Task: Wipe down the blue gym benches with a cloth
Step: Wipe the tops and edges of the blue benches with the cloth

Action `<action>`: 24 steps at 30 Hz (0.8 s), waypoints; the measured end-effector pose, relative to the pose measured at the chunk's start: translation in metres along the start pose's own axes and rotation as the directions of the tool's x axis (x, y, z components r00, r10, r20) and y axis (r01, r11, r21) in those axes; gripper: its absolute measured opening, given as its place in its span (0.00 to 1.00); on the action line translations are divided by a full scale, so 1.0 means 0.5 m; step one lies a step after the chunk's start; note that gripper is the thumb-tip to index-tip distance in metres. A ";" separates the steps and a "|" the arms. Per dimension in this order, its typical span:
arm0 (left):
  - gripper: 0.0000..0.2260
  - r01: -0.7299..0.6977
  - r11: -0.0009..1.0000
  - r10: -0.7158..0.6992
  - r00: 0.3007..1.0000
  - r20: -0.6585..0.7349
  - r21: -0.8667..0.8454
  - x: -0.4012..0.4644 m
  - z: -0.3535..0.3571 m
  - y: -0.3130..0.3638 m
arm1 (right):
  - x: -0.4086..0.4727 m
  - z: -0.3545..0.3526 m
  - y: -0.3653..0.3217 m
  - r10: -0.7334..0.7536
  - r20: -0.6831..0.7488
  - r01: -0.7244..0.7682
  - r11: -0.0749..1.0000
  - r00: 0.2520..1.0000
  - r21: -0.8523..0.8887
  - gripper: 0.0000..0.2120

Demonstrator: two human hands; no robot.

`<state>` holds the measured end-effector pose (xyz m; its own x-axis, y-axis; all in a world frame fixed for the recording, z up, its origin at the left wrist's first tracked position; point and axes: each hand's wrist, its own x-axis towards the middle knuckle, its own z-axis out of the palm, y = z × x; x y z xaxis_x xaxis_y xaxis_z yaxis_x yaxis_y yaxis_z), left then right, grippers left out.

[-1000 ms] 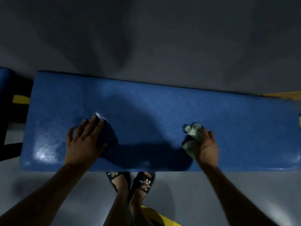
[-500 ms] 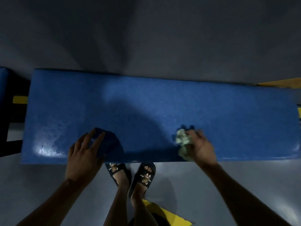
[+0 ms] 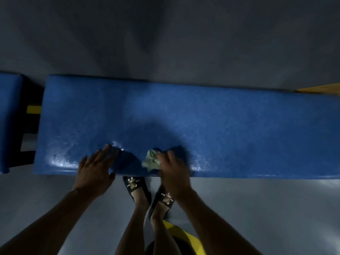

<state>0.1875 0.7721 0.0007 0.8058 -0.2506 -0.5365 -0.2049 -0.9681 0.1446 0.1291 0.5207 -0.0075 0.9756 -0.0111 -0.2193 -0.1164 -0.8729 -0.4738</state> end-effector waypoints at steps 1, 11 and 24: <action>0.38 0.009 1.000 -0.009 1.000 0.018 -0.006 0.002 -0.003 0.001 | -0.008 -0.020 0.046 0.031 0.025 -0.031 0.999 0.999 0.011 0.11; 0.36 0.042 0.999 -0.042 0.999 0.020 -0.007 0.000 -0.002 0.018 | -0.101 -0.179 0.328 0.617 -0.205 -0.620 0.783 0.760 0.057 0.21; 0.37 -0.029 0.999 0.029 0.999 0.023 -0.020 -0.002 -0.009 -0.012 | -0.015 -0.061 0.077 0.110 0.085 -0.109 0.994 0.990 -0.023 0.08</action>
<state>0.1906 0.7782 0.0040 0.7868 -0.2787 -0.5507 -0.2167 -0.9602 0.1763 0.1230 0.4722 0.0017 0.9374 -0.0658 -0.3420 -0.2175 -0.8775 -0.4273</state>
